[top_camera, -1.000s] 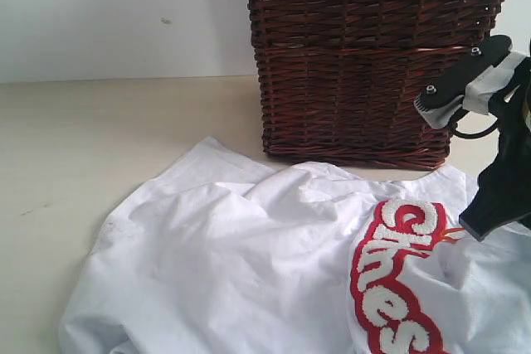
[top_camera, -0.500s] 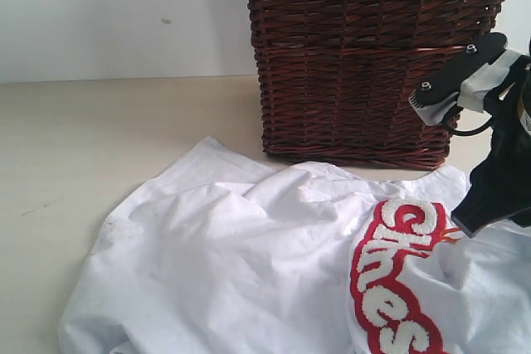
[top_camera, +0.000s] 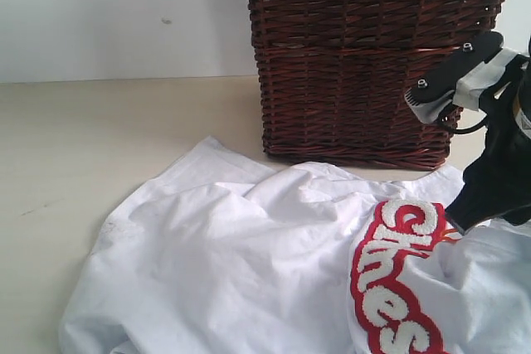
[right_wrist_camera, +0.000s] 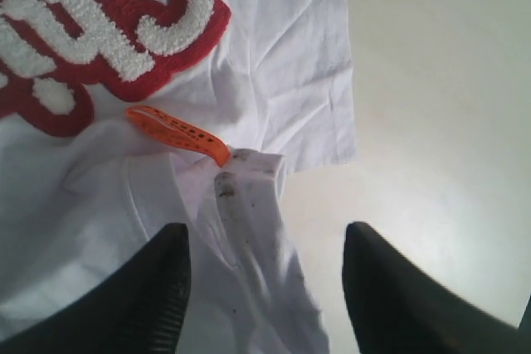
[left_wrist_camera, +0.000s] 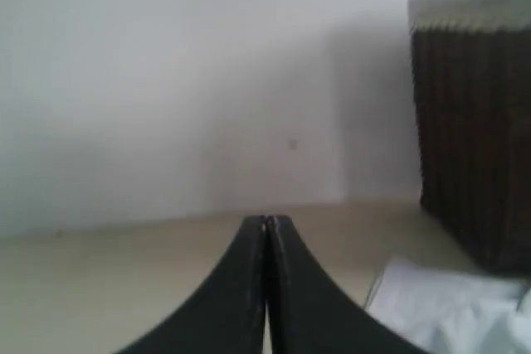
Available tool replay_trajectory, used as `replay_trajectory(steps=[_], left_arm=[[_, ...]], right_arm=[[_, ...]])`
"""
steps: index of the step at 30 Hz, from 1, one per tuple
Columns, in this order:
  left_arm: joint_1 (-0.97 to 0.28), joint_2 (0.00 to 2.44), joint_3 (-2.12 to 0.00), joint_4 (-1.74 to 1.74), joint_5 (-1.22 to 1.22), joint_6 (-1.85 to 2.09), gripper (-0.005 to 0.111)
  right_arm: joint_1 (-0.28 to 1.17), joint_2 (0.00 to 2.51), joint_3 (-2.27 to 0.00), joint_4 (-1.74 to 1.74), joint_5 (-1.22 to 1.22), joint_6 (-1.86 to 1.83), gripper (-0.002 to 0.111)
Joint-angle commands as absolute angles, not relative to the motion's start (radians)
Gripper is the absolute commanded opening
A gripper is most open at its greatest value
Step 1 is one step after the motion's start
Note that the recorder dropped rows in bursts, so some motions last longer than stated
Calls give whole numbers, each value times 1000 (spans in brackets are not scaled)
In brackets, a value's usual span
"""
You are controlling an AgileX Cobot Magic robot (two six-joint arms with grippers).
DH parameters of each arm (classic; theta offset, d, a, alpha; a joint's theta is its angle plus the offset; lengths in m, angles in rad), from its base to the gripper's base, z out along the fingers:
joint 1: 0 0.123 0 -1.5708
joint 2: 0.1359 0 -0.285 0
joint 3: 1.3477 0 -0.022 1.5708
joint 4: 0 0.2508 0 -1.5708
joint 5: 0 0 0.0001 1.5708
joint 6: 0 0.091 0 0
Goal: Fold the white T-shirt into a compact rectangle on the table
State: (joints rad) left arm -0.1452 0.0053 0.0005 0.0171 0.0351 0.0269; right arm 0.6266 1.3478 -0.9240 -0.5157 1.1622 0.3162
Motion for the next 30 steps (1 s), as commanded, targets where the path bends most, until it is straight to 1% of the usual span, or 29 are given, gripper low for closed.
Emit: replay_trajectory(steps=[1,7,18,21,26,30], left_arm=[[-126,0,0,19,355,54,0],[-91,0,0,17,357,51,0],[-91,0,0,17,360,51,0],[-91,0,0,17,360,51,0],[-91,0,0,17,360,51,0],[-91,0,0,17,360,51,0]], right_arm=[[627,1341,-925,-515,1145,321,54],[627,1341,-925,-515,1140,319,54],[627,1341,-925,-515,1079,317,54],[627,1341,-925,-558,1039,255,54],[627,1341,-925,-513,945,338,54],[627,1341,-925,-491,823,353,54]])
